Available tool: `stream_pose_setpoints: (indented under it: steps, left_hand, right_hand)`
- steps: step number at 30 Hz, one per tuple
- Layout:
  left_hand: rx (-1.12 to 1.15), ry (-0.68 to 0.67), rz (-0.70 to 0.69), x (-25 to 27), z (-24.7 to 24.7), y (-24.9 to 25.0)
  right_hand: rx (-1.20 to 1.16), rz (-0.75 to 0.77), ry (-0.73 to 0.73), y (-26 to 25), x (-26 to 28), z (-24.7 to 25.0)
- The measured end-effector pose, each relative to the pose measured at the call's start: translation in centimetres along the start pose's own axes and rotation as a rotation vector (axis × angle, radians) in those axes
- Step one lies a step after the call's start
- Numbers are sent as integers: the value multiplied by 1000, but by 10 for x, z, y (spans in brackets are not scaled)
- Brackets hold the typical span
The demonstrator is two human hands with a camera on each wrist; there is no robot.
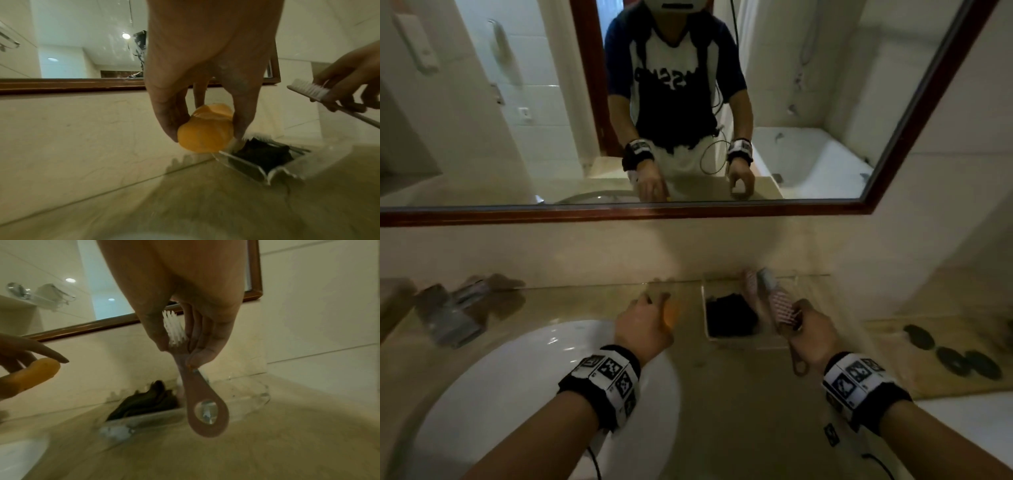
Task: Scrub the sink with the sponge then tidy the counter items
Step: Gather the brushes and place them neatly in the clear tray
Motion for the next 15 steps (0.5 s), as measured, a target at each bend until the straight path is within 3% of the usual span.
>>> stream_pose_setpoints:
  steps: [1, 5, 10, 12, 15]
  left_hand:
    - [-12, 16, -54, -48, -3, 50]
    - [25, 12, -124, -60, 6, 67]
    - [0, 22, -227, -117, -6, 110]
    - [-17, -21, -287, -136, -18, 123]
    - [-111, -105, -335, -155, -39, 137]
  right_hand:
    - [-49, -58, 50, 38, -42, 31]
    - [-129, -106, 133, 46, -65, 50]
    - [-126, -79, 56, 47, -116, 46]
    - [-114, -57, 69, 48, -129, 40]
    - [-76, -138, -1, 64, -145, 17]
Point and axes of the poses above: each hand's wrist, its own x-axis away from the middle knuckle, its own z-axis out of the back of the hand, y = z × x, the point moved 9 cm from there along -x, towards the middle knuckle, and after that the axes turned 1 degree about -z, right-handed, at the moved point
